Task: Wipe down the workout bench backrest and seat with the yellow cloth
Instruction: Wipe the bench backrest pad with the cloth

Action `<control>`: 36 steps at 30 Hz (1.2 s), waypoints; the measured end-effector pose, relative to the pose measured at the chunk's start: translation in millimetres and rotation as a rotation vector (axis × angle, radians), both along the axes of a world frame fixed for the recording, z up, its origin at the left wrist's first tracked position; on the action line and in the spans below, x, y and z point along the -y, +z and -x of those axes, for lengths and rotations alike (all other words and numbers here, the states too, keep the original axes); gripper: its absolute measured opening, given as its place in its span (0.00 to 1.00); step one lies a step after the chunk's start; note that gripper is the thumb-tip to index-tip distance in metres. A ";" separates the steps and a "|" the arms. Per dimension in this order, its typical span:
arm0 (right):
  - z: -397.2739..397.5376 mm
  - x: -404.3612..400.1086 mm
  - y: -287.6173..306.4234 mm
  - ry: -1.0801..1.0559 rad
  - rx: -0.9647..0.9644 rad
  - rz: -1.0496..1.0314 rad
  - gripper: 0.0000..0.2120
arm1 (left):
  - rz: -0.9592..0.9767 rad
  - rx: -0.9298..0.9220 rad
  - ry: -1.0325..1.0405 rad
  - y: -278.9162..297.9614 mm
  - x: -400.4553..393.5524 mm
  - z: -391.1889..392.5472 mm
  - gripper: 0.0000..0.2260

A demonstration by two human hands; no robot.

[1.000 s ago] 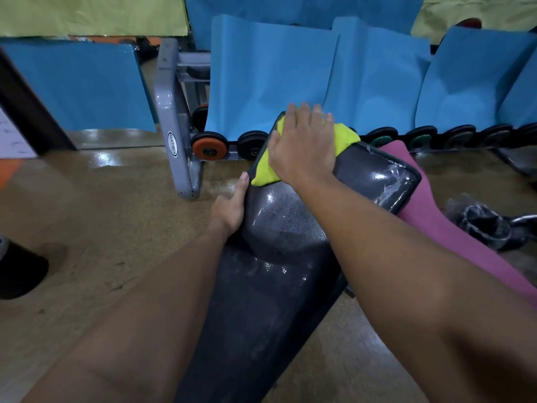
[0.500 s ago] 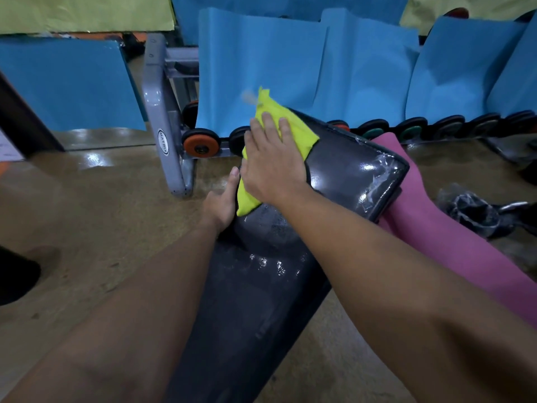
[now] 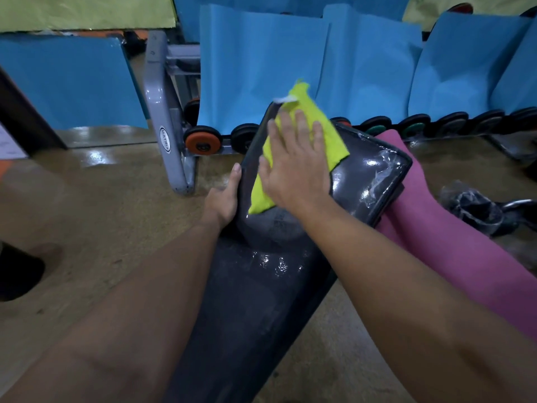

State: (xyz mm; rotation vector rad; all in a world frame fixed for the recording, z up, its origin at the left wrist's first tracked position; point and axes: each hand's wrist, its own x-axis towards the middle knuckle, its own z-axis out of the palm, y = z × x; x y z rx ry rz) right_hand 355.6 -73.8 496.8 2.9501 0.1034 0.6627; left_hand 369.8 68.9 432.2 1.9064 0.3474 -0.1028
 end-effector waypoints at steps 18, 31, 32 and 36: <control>7.1 -6.5 -3.0 -0.013 0.008 0.008 0.33 | -0.028 0.004 0.009 -4.7 -0.4 0.6 0.43; 34.6 14.8 -15.1 -0.012 0.097 0.011 0.33 | -0.158 0.014 0.013 -9.3 -3.8 19.7 0.38; 41.1 25.1 -19.0 -0.023 0.139 -0.012 0.32 | -0.165 0.014 0.005 -12.4 -6.6 25.0 0.36; 47.2 42.8 -15.3 -0.150 0.255 -0.107 0.32 | -0.207 0.070 -0.037 -28.8 -18.3 33.4 0.31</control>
